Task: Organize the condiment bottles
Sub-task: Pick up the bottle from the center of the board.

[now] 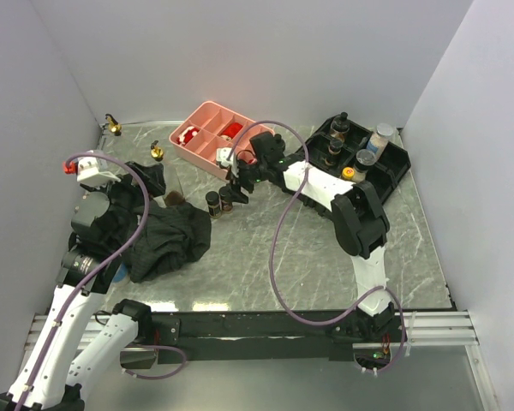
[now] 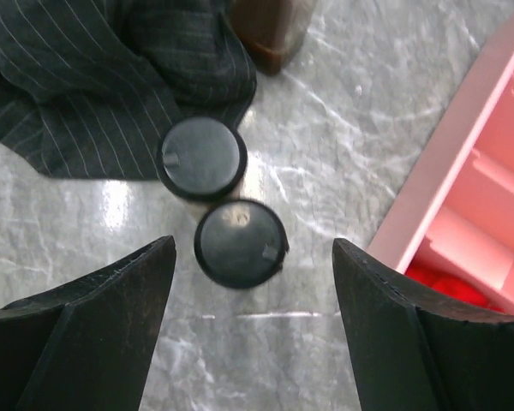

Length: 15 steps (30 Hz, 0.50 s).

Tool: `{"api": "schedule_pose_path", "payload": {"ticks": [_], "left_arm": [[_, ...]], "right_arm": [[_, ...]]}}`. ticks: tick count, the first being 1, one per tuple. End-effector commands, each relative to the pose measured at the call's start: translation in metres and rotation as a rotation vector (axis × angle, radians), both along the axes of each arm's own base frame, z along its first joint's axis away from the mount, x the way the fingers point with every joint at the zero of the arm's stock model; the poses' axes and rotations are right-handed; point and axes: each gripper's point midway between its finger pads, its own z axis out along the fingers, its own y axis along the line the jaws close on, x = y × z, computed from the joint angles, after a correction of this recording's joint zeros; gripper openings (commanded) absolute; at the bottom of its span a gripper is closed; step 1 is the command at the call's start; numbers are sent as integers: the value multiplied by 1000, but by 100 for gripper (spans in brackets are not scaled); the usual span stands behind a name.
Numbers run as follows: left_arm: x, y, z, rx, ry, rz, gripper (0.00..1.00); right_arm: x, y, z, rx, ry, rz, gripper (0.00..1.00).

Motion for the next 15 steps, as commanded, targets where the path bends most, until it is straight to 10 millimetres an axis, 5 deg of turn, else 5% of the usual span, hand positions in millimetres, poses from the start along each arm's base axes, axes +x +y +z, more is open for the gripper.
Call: {"api": "schedule_pose_path", "payload": {"ticks": [1, 11, 15], "left_arm": [[-1, 3, 11, 3, -41, 17, 96], [-1, 6, 10, 3, -37, 34, 96], [-1, 7, 10, 3, -35, 38, 96]], "right_arm": [[5, 20, 15, 48, -46, 39, 80], [3, 18, 5, 11, -24, 24, 71], [6, 15, 11, 36, -53, -16, 46]]}}
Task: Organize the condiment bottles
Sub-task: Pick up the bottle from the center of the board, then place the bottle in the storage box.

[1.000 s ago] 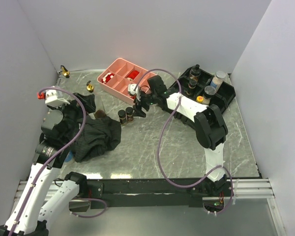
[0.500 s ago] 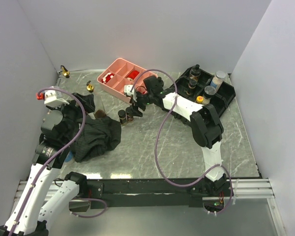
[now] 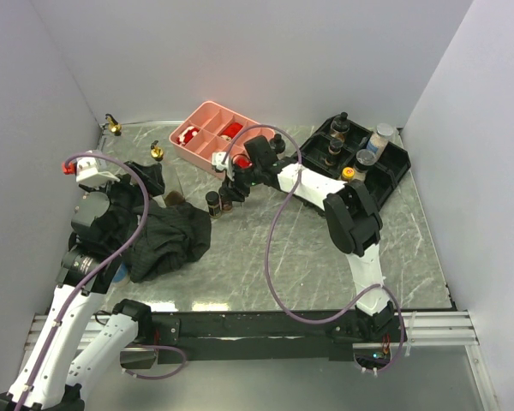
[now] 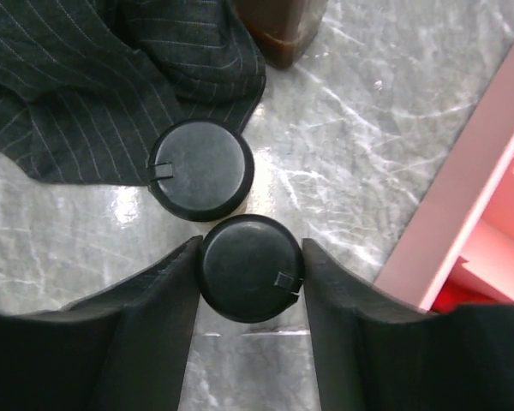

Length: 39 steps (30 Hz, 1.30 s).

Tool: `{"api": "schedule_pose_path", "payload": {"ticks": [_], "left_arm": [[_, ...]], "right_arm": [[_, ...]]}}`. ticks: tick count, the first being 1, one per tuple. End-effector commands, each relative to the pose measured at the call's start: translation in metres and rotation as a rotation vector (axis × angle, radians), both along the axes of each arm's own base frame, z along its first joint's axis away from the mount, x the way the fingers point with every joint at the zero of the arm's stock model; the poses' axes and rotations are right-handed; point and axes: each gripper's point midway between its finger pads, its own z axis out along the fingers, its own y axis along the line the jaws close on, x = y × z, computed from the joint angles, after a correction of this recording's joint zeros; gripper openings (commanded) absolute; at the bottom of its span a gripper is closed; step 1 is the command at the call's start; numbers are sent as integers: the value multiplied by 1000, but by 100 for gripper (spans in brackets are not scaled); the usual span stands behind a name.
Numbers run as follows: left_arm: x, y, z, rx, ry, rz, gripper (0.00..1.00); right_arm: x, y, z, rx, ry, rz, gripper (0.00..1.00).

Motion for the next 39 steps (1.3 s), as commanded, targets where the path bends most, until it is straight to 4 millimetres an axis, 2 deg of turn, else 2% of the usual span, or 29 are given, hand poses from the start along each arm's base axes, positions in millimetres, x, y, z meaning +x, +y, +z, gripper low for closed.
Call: {"api": "schedule_pose_path", "payload": {"ticks": [1, 3, 5, 6, 7, 8, 9, 10, 11, 12, 13, 15, 16, 18, 21, 26, 28, 29, 30, 32, 33, 35, 36, 38, 39], "left_arm": [[-1, 4, 9, 4, -34, 21, 96], [-1, 5, 9, 3, -32, 26, 96], [-1, 6, 8, 1, -31, 33, 96], [-1, 6, 9, 1, -31, 33, 96], [-1, 7, 9, 2, -32, 36, 96], [-1, 7, 9, 1, -32, 36, 96], [-1, 7, 9, 2, -33, 38, 96], [-2, 7, 9, 2, -33, 38, 96], [-1, 7, 9, -1, -32, 39, 96], [-1, 7, 8, 0, -31, 39, 96], [-1, 7, 9, -2, -31, 39, 96], [-1, 7, 8, -2, -31, 38, 96], [-1, 7, 8, -3, -31, 39, 96], [-1, 7, 7, 1, -28, 41, 97], [-2, 9, 9, -2, -32, 48, 96], [-4, 11, 10, -4, -41, 53, 96], [-3, 10, 10, -6, -39, 50, 96], [-3, 9, 9, -7, -36, 48, 96], [-2, 9, 9, -6, -35, 45, 96], [-1, 7, 7, -5, -28, 41, 96], [0, 7, 6, -4, -23, 41, 96], [1, 7, 6, -2, -22, 39, 96], [1, 6, 5, -2, -20, 39, 96], [1, 7, 5, -2, -20, 44, 97], [1, 8, 6, 1, -22, 45, 97]], "right_arm": [[7, 4, 39, 65, -93, -34, 43], [8, 2, 48, 80, -104, -64, 37], [7, 0, 71, 117, -139, -85, 34], [2, -5, 67, 112, -124, -100, 33], [0, -9, 86, 138, -155, -117, 32], [3, -12, 96, 156, -183, -150, 29], [-1, -21, 89, 145, -149, -187, 27], [-2, -26, 113, 186, -190, -211, 26], [1, -32, 123, 208, -211, -246, 23], [0, -40, 123, 215, -191, -278, 22], [-2, -47, 142, 246, -213, -303, 22], [5, -61, 155, 263, -225, -381, 21], [10, -73, 170, 280, -248, -424, 21], [23, -93, 183, 272, -264, -525, 21], [47, -132, 195, 245, -269, -665, 21], [97, -211, 203, 233, -291, -952, 21], [112, -228, 194, 216, -283, -1029, 20], [121, -242, 197, 234, -284, -1077, 20], [131, -249, 185, 222, -267, -1115, 20], [146, -265, 186, 246, -258, -1196, 19], [155, -276, 179, 244, -249, -1230, 19], [167, -285, 183, 284, -253, -1265, 19], [175, -293, 173, 276, -242, -1284, 19], [187, -300, 172, 287, -223, -1310, 19], [193, -302, 159, 270, -203, -1316, 19]]}}
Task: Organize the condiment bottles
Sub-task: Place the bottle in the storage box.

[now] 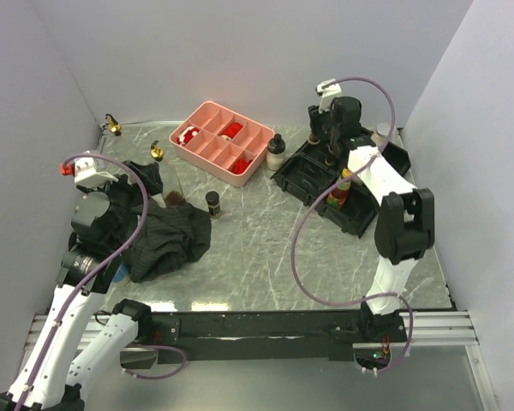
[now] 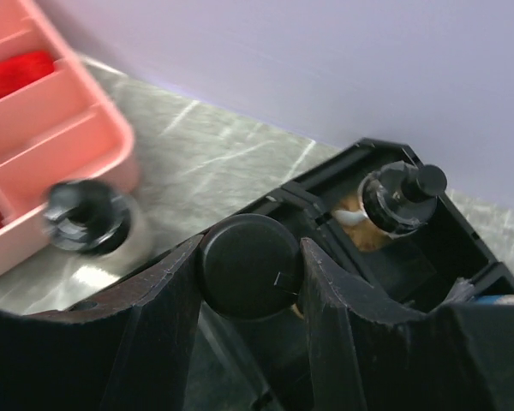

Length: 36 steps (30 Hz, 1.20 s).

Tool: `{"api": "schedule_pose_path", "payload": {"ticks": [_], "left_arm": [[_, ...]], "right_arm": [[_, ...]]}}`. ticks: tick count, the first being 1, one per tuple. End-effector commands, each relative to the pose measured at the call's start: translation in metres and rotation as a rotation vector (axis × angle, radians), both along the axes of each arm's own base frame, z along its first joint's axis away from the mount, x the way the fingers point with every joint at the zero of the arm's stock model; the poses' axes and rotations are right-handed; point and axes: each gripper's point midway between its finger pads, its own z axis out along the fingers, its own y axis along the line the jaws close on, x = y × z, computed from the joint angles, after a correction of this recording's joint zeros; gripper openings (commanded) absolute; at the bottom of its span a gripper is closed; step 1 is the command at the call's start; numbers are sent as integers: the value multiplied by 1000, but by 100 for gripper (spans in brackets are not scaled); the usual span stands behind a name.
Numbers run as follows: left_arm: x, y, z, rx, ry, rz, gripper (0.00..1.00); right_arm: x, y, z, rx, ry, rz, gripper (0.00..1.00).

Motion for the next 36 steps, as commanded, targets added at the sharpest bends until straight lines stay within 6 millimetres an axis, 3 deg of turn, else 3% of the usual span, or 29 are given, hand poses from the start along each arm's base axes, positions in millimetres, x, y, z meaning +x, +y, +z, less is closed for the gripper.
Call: {"api": "schedule_pose_path", "payload": {"ticks": [1, 7, 11, 26, 36], "left_arm": [[0, 1, 6, 1, -23, 6, 97], [2, -1, 3, 5, -16, 1, 96], [3, -1, 4, 5, -14, 1, 96], [9, -3, -2, 14, 5, 0, 96], [13, -3, -6, 19, 23, 7, 96]], "right_arm": [[33, -20, 23, 71, -78, -89, 20], [46, -22, -10, 7, -58, -38, 22], [51, -36, -28, 3, -15, -53, 23], [62, -43, -72, -9, 27, 16, 35], [61, -41, -95, -15, 66, 42, 55]]}}
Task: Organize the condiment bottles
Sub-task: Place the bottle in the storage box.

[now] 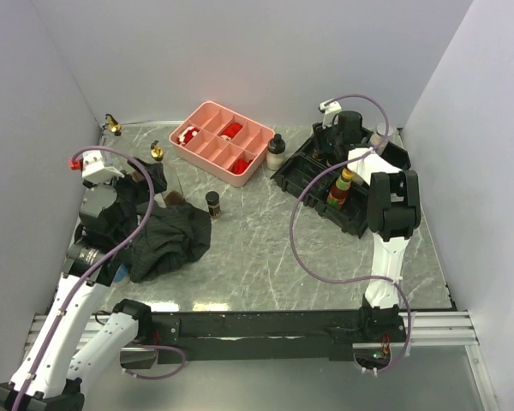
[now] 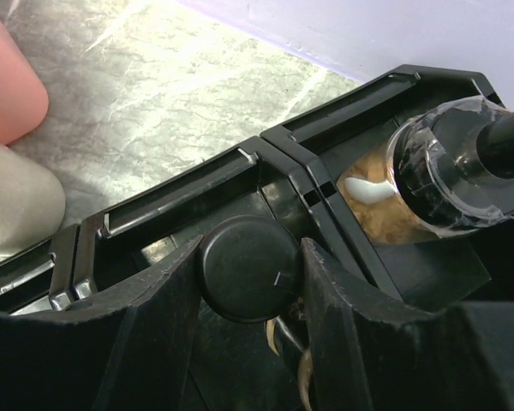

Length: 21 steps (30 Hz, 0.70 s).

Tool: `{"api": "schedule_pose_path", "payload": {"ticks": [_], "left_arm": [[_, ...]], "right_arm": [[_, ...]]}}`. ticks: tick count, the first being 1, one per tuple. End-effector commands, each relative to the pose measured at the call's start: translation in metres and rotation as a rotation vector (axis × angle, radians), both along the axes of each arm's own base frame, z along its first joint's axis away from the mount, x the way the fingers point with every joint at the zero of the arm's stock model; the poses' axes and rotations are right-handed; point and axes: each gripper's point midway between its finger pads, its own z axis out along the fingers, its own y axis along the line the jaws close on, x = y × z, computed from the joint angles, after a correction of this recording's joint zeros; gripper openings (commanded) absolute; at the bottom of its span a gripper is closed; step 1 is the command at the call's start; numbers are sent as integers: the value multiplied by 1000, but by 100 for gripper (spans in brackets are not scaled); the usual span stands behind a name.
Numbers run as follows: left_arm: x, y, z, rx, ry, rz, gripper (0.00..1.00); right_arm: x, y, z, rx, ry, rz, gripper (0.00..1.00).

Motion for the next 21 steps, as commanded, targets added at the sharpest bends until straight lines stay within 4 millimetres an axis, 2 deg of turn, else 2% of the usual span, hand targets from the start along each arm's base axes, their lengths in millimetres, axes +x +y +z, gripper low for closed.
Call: {"api": "schedule_pose_path", "payload": {"ticks": [1, 6, 13, 16, 20, 21], "left_arm": [[1, 1, 9, 4, -29, 8, 96], [2, 1, 8, 2, -26, 7, 96], [1, 1, 8, 1, -27, 5, 96], [0, 0, 8, 0, -29, 4, 97], [0, 1, 8, 1, -32, 5, 96], [-1, 1, 9, 0, -35, 2, 96]], "right_arm": [[14, -2, 25, 2, -87, 9, 57], [15, -2, 25, 4, -85, 10, 64], [16, 2, 45, 22, -108, 21, 79], [14, 3, 62, 36, -129, 19, 83], [9, 0, 94, 62, -180, -9, 87], [8, 1, 99, 68, -182, -13, 97]]}}
